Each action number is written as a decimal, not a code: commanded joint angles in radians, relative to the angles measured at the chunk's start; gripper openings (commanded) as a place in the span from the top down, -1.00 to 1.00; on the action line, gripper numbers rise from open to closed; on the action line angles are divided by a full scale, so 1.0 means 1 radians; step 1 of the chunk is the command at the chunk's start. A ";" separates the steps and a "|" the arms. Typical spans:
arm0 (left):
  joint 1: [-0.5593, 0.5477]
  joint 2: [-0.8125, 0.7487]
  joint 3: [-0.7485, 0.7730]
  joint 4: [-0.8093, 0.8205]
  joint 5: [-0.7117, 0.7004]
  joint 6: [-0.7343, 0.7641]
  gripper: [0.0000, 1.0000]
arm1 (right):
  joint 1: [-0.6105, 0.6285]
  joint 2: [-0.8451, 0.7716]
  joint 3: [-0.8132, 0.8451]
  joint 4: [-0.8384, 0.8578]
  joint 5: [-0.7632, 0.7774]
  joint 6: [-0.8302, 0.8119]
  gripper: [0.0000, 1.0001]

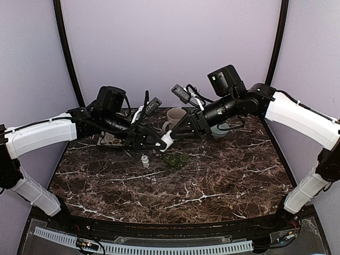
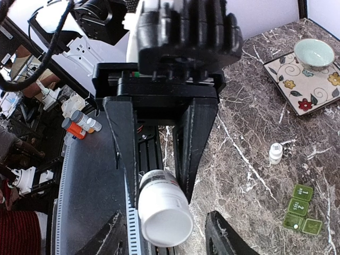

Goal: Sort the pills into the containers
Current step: Screw the lid of the pill bottle onto the pill bottle.

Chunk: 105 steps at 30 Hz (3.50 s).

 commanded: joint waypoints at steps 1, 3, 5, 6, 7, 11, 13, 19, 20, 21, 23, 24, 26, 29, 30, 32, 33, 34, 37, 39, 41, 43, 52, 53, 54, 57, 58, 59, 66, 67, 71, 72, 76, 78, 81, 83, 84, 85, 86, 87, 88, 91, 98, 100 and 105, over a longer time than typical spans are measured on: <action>0.003 -0.010 0.024 0.029 0.032 0.002 0.82 | -0.004 0.013 0.018 0.013 0.027 0.006 -0.02; 0.003 -0.009 0.023 0.030 0.033 0.002 0.82 | -0.004 0.014 0.020 0.014 0.027 0.006 -0.02; 0.003 -0.007 0.023 0.032 0.035 0.003 0.82 | -0.006 0.017 0.021 0.013 0.018 0.006 0.00; 0.003 -0.007 0.024 0.032 0.035 0.003 0.82 | -0.004 0.020 0.021 0.012 0.013 0.006 0.02; 0.003 -0.005 0.026 0.033 0.036 0.003 0.82 | -0.005 0.022 0.021 0.013 0.010 0.006 0.05; 0.003 0.002 0.032 0.027 0.040 0.009 0.82 | -0.005 0.029 0.024 0.014 -0.008 0.007 0.22; 0.003 0.007 0.034 0.021 0.040 0.012 0.82 | -0.006 0.035 0.026 0.012 -0.020 0.009 0.40; 0.003 0.019 0.050 0.010 0.044 0.026 0.82 | -0.004 0.046 0.032 0.010 -0.040 0.015 0.70; 0.003 0.019 0.051 0.011 0.043 0.027 0.82 | -0.004 0.047 0.032 0.011 -0.041 0.015 0.76; 0.003 0.021 0.053 0.010 0.041 0.028 0.82 | -0.004 0.046 0.031 0.011 -0.044 0.017 0.81; 0.003 0.021 0.056 0.013 0.037 0.032 0.82 | -0.005 0.047 0.026 0.014 -0.050 0.022 0.88; 0.003 0.019 0.057 0.015 0.032 0.032 0.82 | -0.005 0.048 0.025 0.016 -0.053 0.025 0.90; 0.003 0.014 0.056 0.030 0.011 0.036 0.82 | -0.005 0.048 0.022 0.020 -0.059 0.033 0.92; 0.003 0.004 0.049 0.058 -0.032 0.042 0.82 | -0.006 0.047 0.010 0.042 -0.077 0.058 0.93; 0.003 -0.001 0.047 0.070 -0.046 0.042 0.82 | -0.007 0.046 0.005 0.054 -0.087 0.071 0.94; 0.003 -0.008 0.041 0.100 -0.070 0.040 0.82 | -0.012 0.047 -0.003 0.075 -0.101 0.093 0.94; 0.003 -0.011 0.040 0.114 -0.083 0.040 0.82 | -0.012 0.050 -0.003 0.079 -0.104 0.099 0.94; 0.002 -0.015 0.038 0.128 -0.101 0.041 0.82 | -0.012 0.051 -0.003 0.082 -0.107 0.105 0.94; 0.000 -0.033 0.023 0.178 -0.153 0.041 0.81 | -0.012 0.051 -0.002 0.089 -0.106 0.125 0.95; -0.005 -0.039 0.022 0.187 -0.189 0.055 0.81 | -0.011 0.051 0.005 0.084 -0.100 0.136 0.95; -0.019 -0.034 0.035 0.169 -0.227 0.085 0.82 | -0.012 0.080 0.015 0.068 -0.089 0.140 0.95; -0.040 -0.030 0.049 0.145 -0.290 0.119 0.82 | -0.012 0.094 0.032 0.040 -0.071 0.142 0.95; -0.161 -0.031 0.074 0.129 -0.694 0.292 0.82 | -0.011 0.155 0.099 -0.044 -0.007 0.175 0.97; -0.172 -0.036 0.067 0.147 -0.744 0.308 0.82 | -0.010 0.158 0.102 -0.048 -0.005 0.184 0.99; -0.182 -0.040 0.059 0.163 -0.785 0.321 0.82 | -0.011 0.162 0.105 -0.048 0.004 0.190 1.00; -0.218 -0.051 0.033 0.224 -0.921 0.369 0.82 | -0.010 0.171 0.115 -0.056 0.026 0.218 1.00; -0.230 -0.053 0.023 0.247 -0.961 0.383 0.82 | -0.010 0.176 0.119 -0.056 0.034 0.228 1.00; -0.242 -0.055 0.013 0.271 -1.010 0.400 0.82 | -0.011 0.179 0.124 -0.056 0.040 0.237 1.00; -0.356 -0.015 -0.040 0.510 -1.312 0.542 0.81 | -0.011 0.224 0.172 -0.068 0.090 0.314 1.00; -0.373 0.001 -0.043 0.542 -1.347 0.567 0.81 | -0.009 0.230 0.180 -0.067 0.098 0.323 1.00; -0.429 0.056 -0.043 0.678 -1.480 0.663 0.81 | -0.012 0.260 0.199 -0.069 0.128 0.373 1.00; -0.441 0.076 -0.040 0.712 -1.520 0.690 0.81 | -0.013 0.267 0.202 -0.069 0.133 0.387 1.00; -0.472 0.125 -0.032 0.832 -1.626 0.789 0.81 | -0.014 0.278 0.200 -0.055 0.161 0.432 1.00; -0.475 0.132 -0.032 0.859 -1.648 0.807 0.81 | -0.015 0.278 0.200 -0.053 0.167 0.438 1.00; -0.475 0.126 -0.037 0.871 -1.644 0.807 0.82 | -0.020 0.269 0.192 -0.043 0.171 0.444 1.00; -0.475 0.110 -0.049 0.863 -1.617 0.791 0.83 | -0.022 0.258 0.180 -0.027 0.169 0.447 0.89; -0.475 0.103 -0.053 0.856 -1.608 0.782 0.83 | -0.024 0.251 0.175 -0.020 0.168 0.448 0.79; -0.475 0.097 -0.056 0.850 -1.605 0.774 0.83 | -0.026 0.241 0.170 -0.014 0.165 0.449 0.68; -0.475 0.093 -0.058 0.841 -1.605 0.765 0.83 | -0.026 0.234 0.165 -0.005 0.165 0.451 0.58; -0.475 0.088 -0.061 0.830 -1.601 0.758 0.83 | -0.027 0.228 0.161 0.001 0.163 0.453 0.52; -0.475 0.076 -0.070 0.824 -1.589 0.750 0.83 | -0.028 0.224 0.161 0.001 0.162 0.452 0.48; -0.474 0.052 -0.090 0.798 -1.566 0.711 0.83 | -0.029 0.224 0.166 -0.013 0.163 0.441 0.36; -0.474 0.033 -0.083 0.735 -1.520 0.663 0.83 | -0.029 0.224 0.157 -0.008 0.157 0.431 0.29; -0.474 0.036 -0.074 0.716 -1.516 0.657 0.83 | -0.028 0.226 0.165 -0.012 0.161 0.426 0.30; -0.474 0.035 -0.068 0.705 -1.524 0.649 0.80 | -0.026 0.227 0.169 -0.041 0.185 0.409 0.63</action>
